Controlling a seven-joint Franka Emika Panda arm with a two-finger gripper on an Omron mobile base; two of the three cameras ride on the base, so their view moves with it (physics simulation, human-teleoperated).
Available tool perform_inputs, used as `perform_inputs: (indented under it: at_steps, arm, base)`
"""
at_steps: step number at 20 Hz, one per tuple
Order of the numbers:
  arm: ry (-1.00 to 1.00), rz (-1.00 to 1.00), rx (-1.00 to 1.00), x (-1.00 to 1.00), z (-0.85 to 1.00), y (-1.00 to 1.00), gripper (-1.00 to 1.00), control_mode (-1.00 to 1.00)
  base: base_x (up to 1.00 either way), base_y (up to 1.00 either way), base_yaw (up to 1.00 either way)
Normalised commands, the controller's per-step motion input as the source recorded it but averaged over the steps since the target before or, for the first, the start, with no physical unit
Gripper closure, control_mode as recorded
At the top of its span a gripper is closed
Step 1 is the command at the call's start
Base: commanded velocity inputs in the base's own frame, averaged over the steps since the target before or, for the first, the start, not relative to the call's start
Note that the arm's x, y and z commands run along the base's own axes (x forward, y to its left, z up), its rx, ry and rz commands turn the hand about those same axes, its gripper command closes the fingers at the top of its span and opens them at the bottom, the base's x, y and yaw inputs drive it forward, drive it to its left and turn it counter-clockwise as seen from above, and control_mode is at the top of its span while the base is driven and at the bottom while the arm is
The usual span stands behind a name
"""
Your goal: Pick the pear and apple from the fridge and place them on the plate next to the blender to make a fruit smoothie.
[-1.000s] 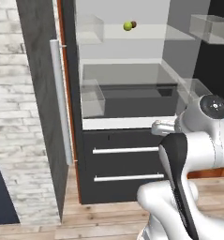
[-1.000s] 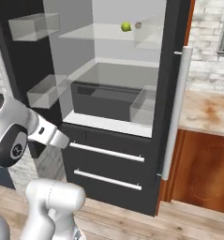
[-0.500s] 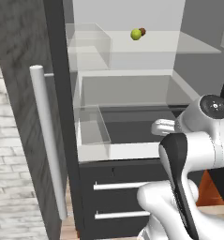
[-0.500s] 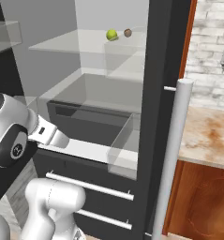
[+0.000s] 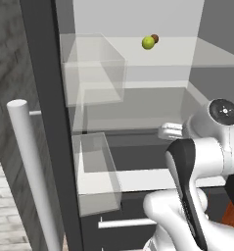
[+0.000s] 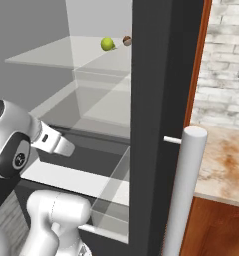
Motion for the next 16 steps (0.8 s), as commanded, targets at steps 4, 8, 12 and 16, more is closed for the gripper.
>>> perform_inputs:
  at_steps: [4,8,12,16]
  arm:
    - [-0.36,0.07,-0.16,-0.23,0.78,0.11,-1.0,-1.0]
    - [-0.34,0.11,-0.17,-0.16,1.0,0.04,-1.0,-1.0]
    - [-0.11,0.11,-0.09,-0.08,1.0,0.0,-1.0,-1.0]
    - [0.22,0.1,-0.02,0.0,1.0,0.0,-1.0,-1.0]
  base:
    - [0.0,0.0,0.0]
    - [0.0,0.0,0.0]
    - [0.0,0.0,0.0]
    - [0.0,0.0,0.0]
